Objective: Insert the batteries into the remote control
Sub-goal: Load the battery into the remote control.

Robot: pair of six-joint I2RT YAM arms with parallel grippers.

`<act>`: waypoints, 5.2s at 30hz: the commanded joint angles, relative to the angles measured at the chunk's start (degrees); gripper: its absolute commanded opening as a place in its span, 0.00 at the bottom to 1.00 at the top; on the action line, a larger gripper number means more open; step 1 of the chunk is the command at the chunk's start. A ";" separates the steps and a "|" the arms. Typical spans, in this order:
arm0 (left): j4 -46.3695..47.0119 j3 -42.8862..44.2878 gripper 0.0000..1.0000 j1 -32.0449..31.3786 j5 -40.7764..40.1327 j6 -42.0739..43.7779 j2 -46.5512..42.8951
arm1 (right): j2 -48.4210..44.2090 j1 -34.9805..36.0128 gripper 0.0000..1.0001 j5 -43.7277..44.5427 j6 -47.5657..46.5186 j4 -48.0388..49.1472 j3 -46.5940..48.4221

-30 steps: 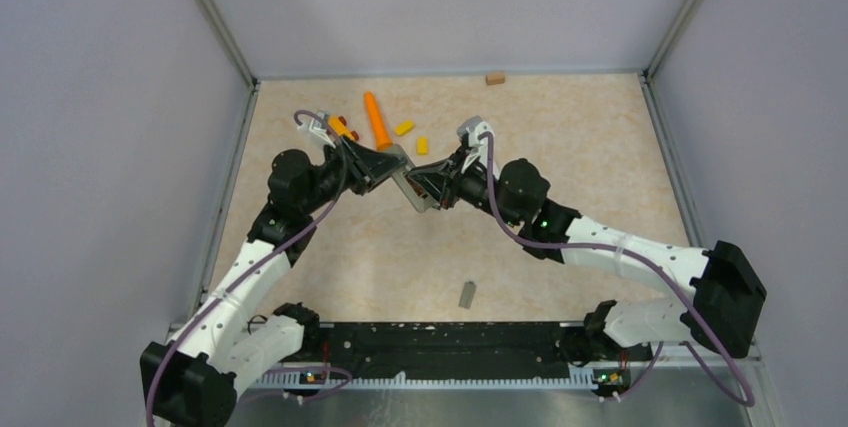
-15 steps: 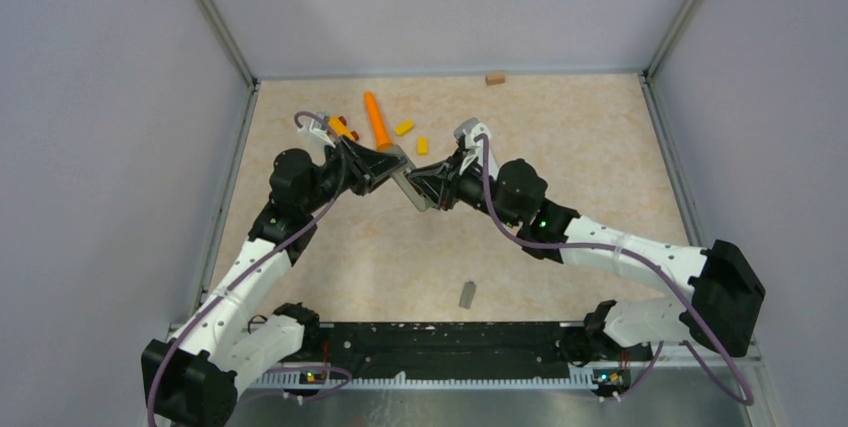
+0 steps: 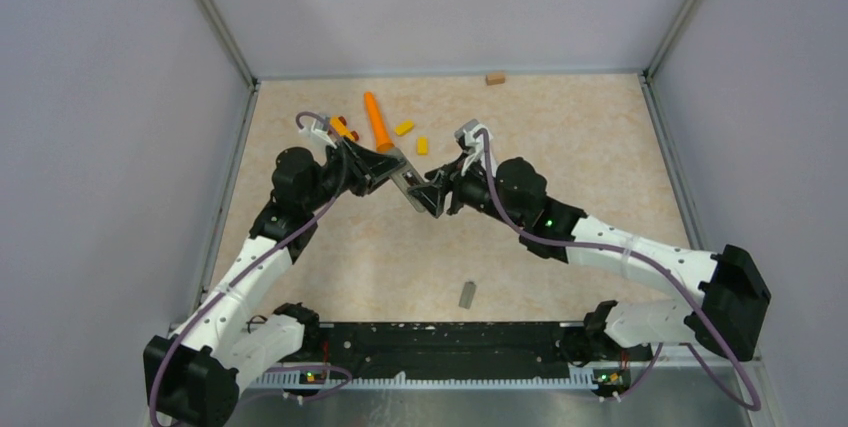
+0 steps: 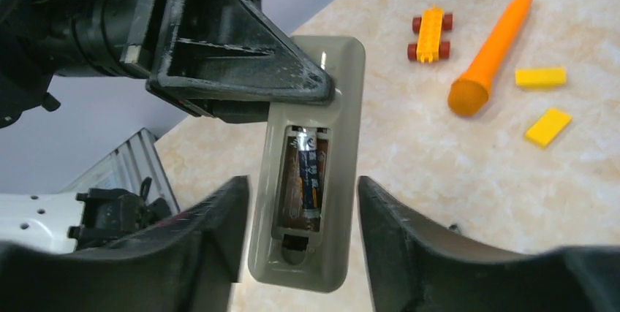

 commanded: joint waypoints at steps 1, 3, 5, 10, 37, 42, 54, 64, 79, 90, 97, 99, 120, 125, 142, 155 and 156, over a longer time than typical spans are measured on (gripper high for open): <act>3.26 1.37 0.00 0.45 0.75 3.85 -0.75 | -3.07 0.35 0.65 3.97 6.43 -4.58 4.34; 3.13 1.21 0.00 0.53 0.99 6.09 -0.82 | -3.23 -0.48 0.71 7.38 15.16 -11.20 6.42; 2.90 1.23 0.00 0.55 1.41 8.11 -0.76 | -3.76 -1.60 0.75 6.15 22.54 -13.70 6.33; 2.93 1.15 0.00 0.65 1.99 12.21 -0.80 | -6.70 -1.82 0.79 5.96 37.25 -8.55 0.73; -1.69 4.74 0.00 1.25 5.99 15.31 0.96 | 5.61 -1.15 0.95 -0.67 73.17 20.07 -9.14; -3.94 5.12 0.00 1.25 6.55 17.65 0.52 | 6.49 -1.16 0.96 -0.47 74.18 23.54 -10.00; 4.04 2.48 0.00 1.33 15.33 18.11 1.51 | 6.43 -1.52 0.87 -0.29 76.21 29.80 -11.49; 7.60 1.43 0.00 1.34 17.68 17.57 1.70 | 6.33 -1.83 0.77 0.09 78.42 34.67 -13.51; 10.08 1.56 0.00 1.34 19.31 15.01 1.04 | 7.35 -2.11 0.57 -1.32 80.12 39.64 -15.44; 8.06 3.20 0.00 1.34 18.93 13.96 1.38 | 6.17 -2.53 0.57 -1.78 77.00 38.98 -16.24; 8.08 3.59 0.00 1.34 19.29 13.39 1.48 | 5.77 -2.76 0.44 -1.72 76.48 40.01 -17.56; 8.15 3.69 0.00 1.34 19.34 13.13 1.56 | 5.97 -2.71 0.40 -2.11 76.36 40.51 -17.68; 11.85 1.30 0.00 1.49 22.07 14.34 2.87 | 8.67 -3.58 0.79 -3.25 77.05 45.73 -16.18; 14.16 0.33 0.00 1.52 22.91 14.16 2.75 | 11.08 -3.70 0.61 -4.79 78.68 47.11 -15.38; 7.74 4.46 0.00 1.56 20.96 10.29 3.95 | 11.08 -3.79 0.32 -5.99 74.25 49.61 -18.05; 4.39 7.87 0.00 2.37 21.87 6.18 4.62 | 11.74 -3.79 0.29 -11.18 71.19 54.17 -22.12; 4.43 7.82 0.00 2.39 22.03 5.51 4.75 | 11.70 -3.79 0.29 -11.60 70.93 54.17 -22.24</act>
